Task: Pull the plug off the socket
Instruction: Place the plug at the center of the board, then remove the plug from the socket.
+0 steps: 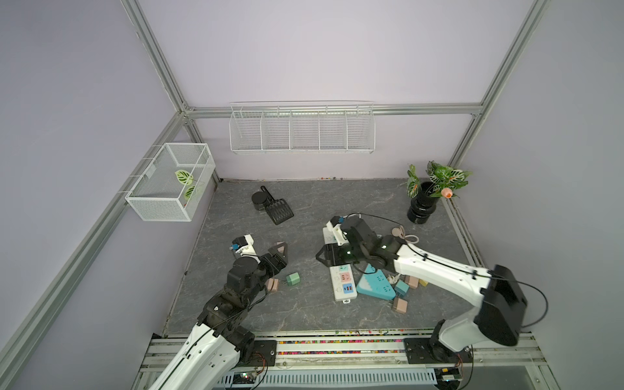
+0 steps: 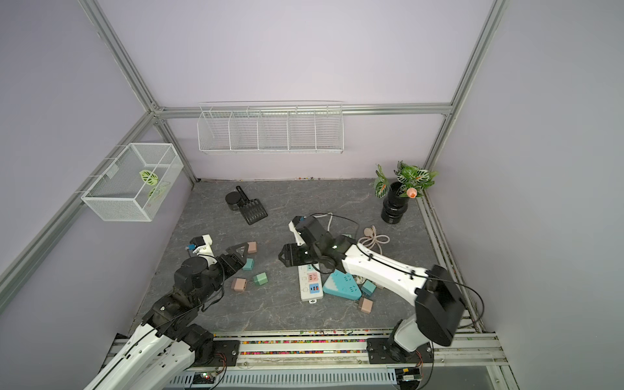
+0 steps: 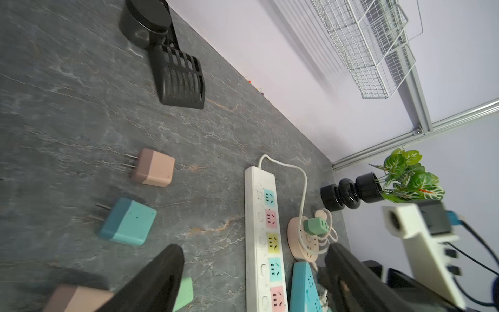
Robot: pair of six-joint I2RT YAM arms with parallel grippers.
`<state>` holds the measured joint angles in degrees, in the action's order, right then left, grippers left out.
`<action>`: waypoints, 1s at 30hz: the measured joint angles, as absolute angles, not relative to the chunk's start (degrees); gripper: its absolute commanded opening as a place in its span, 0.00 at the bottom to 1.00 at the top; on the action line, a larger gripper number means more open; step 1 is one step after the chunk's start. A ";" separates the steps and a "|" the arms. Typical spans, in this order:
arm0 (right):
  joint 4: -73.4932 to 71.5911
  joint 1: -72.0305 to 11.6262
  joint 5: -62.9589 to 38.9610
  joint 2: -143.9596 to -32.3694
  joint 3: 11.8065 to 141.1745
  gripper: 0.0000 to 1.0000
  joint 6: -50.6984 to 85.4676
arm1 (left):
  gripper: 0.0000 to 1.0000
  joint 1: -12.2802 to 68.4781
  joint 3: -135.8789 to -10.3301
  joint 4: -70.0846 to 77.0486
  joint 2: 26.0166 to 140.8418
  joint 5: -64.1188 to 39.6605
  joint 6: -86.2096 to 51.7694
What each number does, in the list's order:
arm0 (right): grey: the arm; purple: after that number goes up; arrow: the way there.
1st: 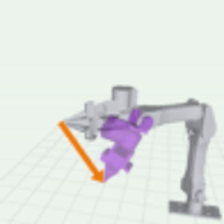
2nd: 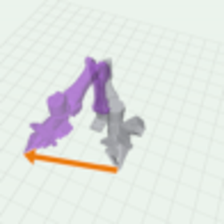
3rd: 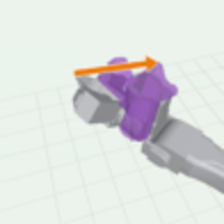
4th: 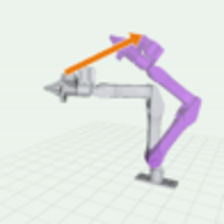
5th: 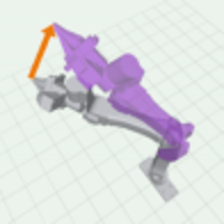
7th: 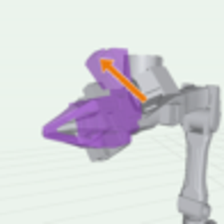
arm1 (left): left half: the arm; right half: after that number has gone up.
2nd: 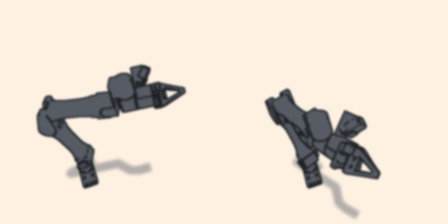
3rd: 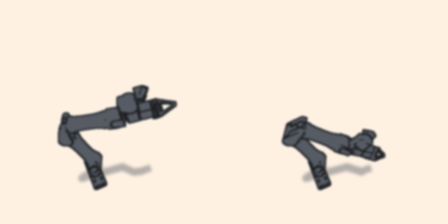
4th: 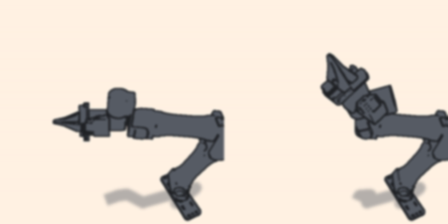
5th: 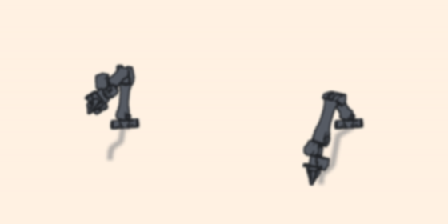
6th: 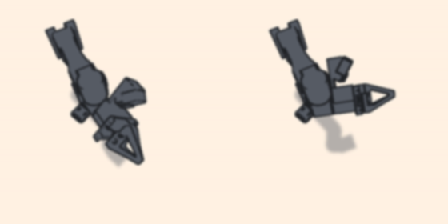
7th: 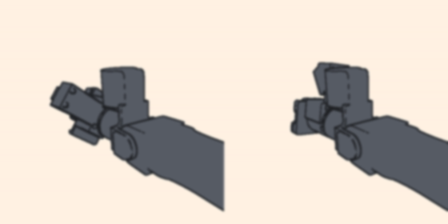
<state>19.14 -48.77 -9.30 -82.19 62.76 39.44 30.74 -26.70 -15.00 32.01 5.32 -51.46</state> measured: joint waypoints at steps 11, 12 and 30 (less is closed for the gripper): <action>23.75 -29.10 0.99 -57.12 43.55 0.61 38.74 | 0.86 30.74 -25.52 -3.18 45.08 -3.90 -55.94; 23.88 -26.92 0.60 -55.94 42.52 0.61 38.76 | 0.86 30.74 -25.61 -2.66 46.41 -4.75 -56.42; 23.03 -11.62 -16.49 -71.24 44.25 0.62 35.31 | 0.83 31.33 -35.88 5.52 71.94 -25.15 -60.97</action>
<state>23.03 -11.62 -16.49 -71.24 44.25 35.31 31.33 -35.88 5.52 71.94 -25.15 -60.97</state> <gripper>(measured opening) 0.618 0.837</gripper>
